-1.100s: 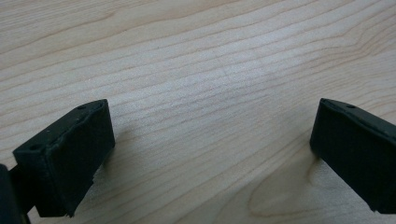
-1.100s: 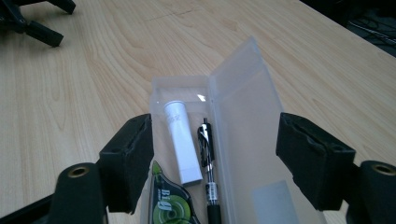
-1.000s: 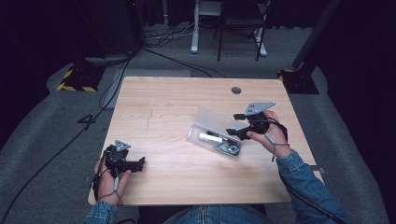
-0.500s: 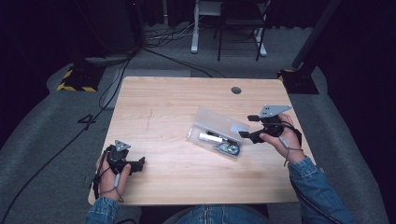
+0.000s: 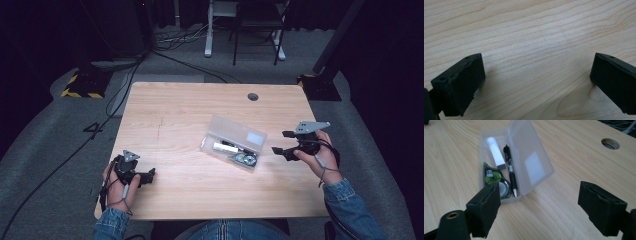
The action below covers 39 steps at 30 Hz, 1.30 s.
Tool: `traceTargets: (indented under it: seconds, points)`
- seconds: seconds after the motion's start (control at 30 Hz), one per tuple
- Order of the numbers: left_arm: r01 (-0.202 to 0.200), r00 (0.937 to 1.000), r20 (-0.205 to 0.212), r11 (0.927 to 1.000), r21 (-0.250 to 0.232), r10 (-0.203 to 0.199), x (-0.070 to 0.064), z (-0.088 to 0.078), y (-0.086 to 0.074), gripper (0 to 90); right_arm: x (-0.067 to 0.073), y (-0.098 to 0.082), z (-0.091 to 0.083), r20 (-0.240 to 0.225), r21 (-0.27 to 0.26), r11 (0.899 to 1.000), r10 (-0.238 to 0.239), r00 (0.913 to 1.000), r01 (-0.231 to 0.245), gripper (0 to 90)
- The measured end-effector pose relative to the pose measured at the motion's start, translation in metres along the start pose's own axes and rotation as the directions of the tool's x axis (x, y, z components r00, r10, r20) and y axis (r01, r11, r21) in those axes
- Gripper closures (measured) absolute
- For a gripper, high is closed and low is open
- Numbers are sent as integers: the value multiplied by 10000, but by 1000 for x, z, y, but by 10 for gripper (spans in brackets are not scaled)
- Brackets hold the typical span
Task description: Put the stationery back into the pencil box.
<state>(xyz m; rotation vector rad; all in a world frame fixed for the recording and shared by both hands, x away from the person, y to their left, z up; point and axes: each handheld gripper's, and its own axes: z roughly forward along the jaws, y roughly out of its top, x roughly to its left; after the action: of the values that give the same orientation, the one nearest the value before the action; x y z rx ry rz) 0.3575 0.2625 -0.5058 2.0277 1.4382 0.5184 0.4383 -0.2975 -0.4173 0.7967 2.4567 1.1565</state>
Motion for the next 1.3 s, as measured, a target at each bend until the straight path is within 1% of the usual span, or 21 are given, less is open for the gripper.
traceTargets:
  seconds: [0.1,0.13,0.17,0.2,0.27,0.3,0.33,0.37,0.43,0.57,0.67,0.8,1.13,1.3]
  points:
    - [-1,10000,-1,10000,0,1,0,0,0,0,-4,-10,-1,100,120,9998,184,9998,-186,178]
    - [-1,10000,-1,10000,0,1,0,0,0,0,-4,-10,-1,100,120,9998,184,9998,-186,178]
    - [-3,10000,-13,10000,3,3,0,0,0,0,-4,-15,0,189,256,9992,308,9993,-313,174]
    - [-5,10000,-13,10000,3,5,0,0,0,0,-5,-18,2,239,338,9989,308,9992,-316,174]
    - [-3,10000,-11,10000,2,3,0,0,0,0,-6,-25,4,341,492,9977,449,9984,-465,173]
    - [-3,10000,-11,10000,2,3,0,0,0,0,-6,-25,4,341,492,9977,449,9984,-465,173]
    - [-5,10000,-13,10000,3,5,0,0,0,0,-7,-29,6,391,555,9969,537,9978,-558,173]
    - [-3,10000,-12,10000,4,3,0,0,0,0,-9,-36,9,460,678,9949,723,9963,-753,172]
    - [-5,10000,-13,10000,5,5,0,0,0,0,-11,-44,13,574,762,9926,902,9943,-945,170]
    - [-8,10000,-15,10000,6,8,0,0,0,0,-14,-55,19,804,908,9895,1056,9912,-1127,170]
    - [-6,10000,-12,10000,7,6,0,0,0,0,-15,-62,24,989,883,9866,1282,9868,-1371,170]
    - [-4,10000,-13,10000,4,4,0,0,0,0,-15,-68,27,1070,869,9860,1325,9854,-1421,167]
    - [-21,10000,-22,10000,2,21,0,0,0,1,-15,-80,34,1024,922,9864,1265,9867,-1360,165]
    - [-10,10000,-16,10000,-1,10,0,0,0,1,-14,-82,37,1079,678,9876,1336,9851,-1414,132]
